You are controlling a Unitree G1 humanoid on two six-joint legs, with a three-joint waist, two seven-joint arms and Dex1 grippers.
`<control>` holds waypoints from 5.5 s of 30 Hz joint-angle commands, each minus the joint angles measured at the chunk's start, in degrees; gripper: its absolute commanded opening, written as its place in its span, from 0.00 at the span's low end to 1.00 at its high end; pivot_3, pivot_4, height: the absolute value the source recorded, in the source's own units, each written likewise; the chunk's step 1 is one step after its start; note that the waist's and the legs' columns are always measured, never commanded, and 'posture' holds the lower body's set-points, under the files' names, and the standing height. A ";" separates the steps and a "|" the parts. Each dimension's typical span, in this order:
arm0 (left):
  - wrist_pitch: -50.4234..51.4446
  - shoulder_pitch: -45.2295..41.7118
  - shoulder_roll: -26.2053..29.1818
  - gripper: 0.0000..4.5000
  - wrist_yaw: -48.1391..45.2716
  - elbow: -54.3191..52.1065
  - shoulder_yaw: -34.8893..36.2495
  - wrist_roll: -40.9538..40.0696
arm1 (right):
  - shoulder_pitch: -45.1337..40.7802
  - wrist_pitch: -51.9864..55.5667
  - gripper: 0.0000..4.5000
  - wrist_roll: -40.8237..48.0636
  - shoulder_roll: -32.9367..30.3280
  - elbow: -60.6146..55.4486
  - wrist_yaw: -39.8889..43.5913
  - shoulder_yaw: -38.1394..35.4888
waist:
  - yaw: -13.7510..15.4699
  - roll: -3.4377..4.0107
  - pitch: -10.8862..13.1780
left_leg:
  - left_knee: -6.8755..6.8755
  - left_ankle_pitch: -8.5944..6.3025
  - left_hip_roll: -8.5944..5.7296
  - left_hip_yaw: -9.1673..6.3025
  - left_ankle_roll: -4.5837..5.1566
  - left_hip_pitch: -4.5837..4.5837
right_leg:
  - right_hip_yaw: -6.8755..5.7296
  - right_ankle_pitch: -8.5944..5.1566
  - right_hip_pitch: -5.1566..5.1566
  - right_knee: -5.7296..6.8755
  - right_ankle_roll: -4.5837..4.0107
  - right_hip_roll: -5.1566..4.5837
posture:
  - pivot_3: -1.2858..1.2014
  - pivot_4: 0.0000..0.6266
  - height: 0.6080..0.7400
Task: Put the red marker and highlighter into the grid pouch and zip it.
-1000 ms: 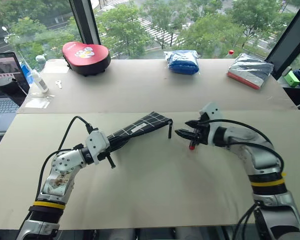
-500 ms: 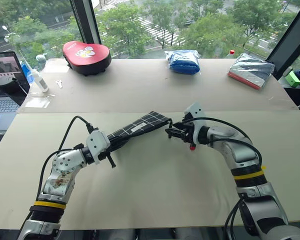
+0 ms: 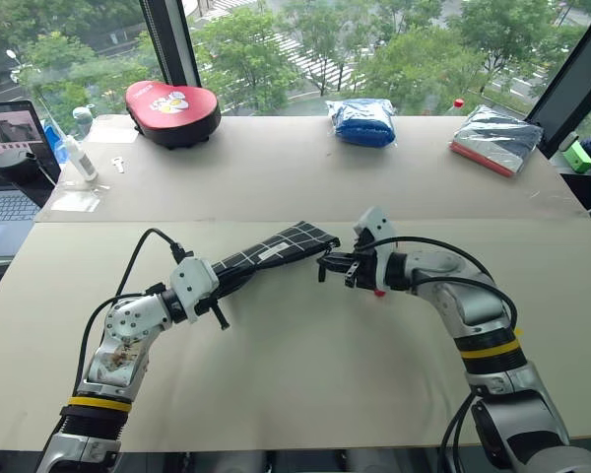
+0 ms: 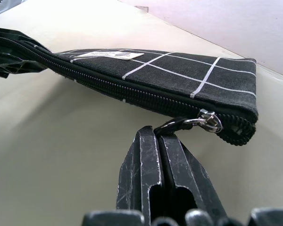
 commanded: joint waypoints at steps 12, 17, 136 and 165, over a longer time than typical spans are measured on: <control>0.85 -0.28 -0.68 0.00 0.98 -3.05 0.65 -0.11 | -8.28 0.92 0.01 -1.67 7.68 -0.51 2.33 8.09 | -0.01 0.00 0.00 | 0.00 0.07 -0.01 -0.02 -0.12 -0.02 | -0.01 0.00 -0.05 0.09 0.00 0.00 | 0.52 0.24 1.00; 1.35 -0.91 -0.92 0.00 0.81 -2.90 0.60 -0.15 | -6.71 0.12 0.01 -3.95 6.88 -0.92 4.75 13.80 | -0.15 0.00 0.00 | 0.00 0.08 -0.02 -0.01 -0.15 -0.02 | -0.02 0.00 -0.05 0.27 0.01 0.00 | 0.52 0.24 1.00; -2.76 -3.15 -4.71 0.00 -5.06 0.99 -1.80 1.71 | 10.52 -4.76 0.22 5.57 -27.93 -16.84 17.56 -8.22 | 1.41 0.10 0.09 | 0.10 -0.16 0.24 0.01 0.27 0.56 | -0.11 0.02 0.71 -0.15 0.00 -0.01 | 0.52 0.24 1.00; -4.66 -3.91 -4.42 0.00 -6.50 2.52 -2.47 2.44 | -3.05 -9.81 0.22 -15.97 -19.54 -7.34 11.23 11.38 | 1.08 0.10 0.09 | 0.08 -0.14 0.18 0.03 0.23 0.52 | -0.13 0.02 0.57 -0.12 0.00 -0.01 | 0.52 0.24 1.00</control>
